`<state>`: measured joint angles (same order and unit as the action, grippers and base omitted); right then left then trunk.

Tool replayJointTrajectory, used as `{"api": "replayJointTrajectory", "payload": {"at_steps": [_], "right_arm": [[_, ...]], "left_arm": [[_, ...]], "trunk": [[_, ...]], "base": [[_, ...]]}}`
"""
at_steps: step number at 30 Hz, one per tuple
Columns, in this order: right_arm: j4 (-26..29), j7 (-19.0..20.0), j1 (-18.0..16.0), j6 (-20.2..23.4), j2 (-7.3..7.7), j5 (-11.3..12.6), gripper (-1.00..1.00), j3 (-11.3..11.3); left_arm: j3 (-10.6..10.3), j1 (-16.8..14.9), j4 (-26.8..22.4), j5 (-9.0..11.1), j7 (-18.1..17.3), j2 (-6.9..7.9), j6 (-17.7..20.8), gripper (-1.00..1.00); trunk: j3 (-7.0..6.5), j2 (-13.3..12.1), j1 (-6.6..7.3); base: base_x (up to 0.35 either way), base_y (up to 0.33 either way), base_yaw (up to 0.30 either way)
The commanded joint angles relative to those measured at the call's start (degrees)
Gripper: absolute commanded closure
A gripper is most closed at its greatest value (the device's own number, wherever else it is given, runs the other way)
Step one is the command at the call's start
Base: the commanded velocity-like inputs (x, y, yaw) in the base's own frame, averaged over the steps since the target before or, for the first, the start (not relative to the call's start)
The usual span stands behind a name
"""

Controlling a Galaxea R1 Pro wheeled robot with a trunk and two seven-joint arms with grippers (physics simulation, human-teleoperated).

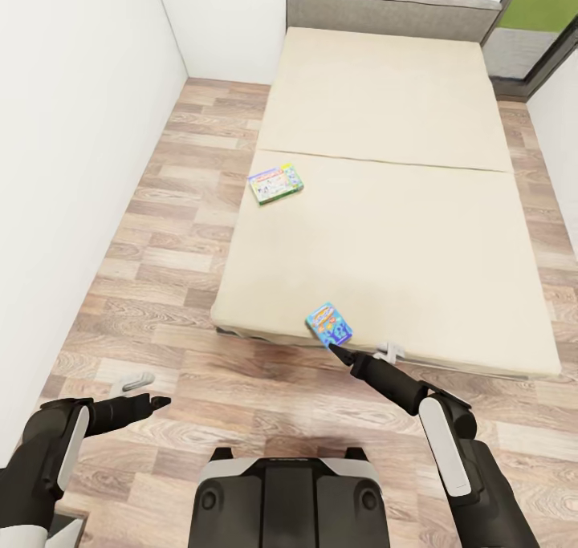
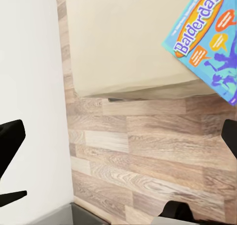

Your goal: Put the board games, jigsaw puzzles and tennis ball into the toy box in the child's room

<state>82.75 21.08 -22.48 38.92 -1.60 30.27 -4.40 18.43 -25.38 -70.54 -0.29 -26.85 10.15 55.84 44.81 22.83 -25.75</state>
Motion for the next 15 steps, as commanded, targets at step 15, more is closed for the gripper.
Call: {"api": "replayJointTrajectory", "payload": {"at_steps": [15], "right_arm": [[-0.37, 0.11, -0.04, -0.19, -0.14, 0.06, -1.00, -0.08]], "left_arm": [[0.01, -0.02, -0.04, 0.01, -0.27, -0.05, 0.33, -1.00]], "trunk": [[-1.29, 0.08, -0.04]], "base": [[0.000, 0.000, -0.017]]}}
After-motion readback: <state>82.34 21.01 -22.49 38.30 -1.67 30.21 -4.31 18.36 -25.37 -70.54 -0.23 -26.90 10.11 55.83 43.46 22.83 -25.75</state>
